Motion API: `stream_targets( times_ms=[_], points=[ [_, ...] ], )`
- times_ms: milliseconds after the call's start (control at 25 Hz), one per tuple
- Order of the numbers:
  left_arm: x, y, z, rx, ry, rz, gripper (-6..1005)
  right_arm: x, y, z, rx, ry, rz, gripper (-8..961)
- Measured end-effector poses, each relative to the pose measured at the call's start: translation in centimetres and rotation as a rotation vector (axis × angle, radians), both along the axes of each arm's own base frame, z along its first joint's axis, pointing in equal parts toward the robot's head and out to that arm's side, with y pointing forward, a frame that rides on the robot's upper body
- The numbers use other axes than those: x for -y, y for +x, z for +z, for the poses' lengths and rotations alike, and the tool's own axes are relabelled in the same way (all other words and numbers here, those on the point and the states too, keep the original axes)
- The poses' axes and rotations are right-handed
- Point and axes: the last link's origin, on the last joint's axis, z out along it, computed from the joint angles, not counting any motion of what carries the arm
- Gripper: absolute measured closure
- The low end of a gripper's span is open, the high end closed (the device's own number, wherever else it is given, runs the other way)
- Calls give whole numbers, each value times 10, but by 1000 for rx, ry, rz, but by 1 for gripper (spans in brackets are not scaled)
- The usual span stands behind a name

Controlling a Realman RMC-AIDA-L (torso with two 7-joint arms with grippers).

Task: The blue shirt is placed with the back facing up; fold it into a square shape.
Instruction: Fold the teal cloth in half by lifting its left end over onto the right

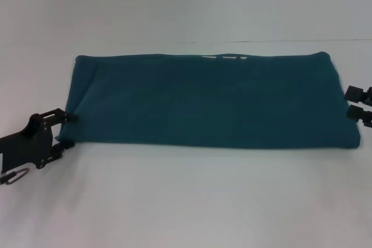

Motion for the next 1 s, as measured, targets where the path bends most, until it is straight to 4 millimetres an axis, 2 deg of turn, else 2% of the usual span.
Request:
stream_targets(
  times_ms=[680, 1000],
  points=[
    [-20, 20, -14, -23, -1, -55, 336, 5, 3, -1, -10, -4, -8, 58],
    [-21, 22, -15, -29, -3, -77, 345, 7, 2, 0, -17, -5, -3, 58]
  ],
)
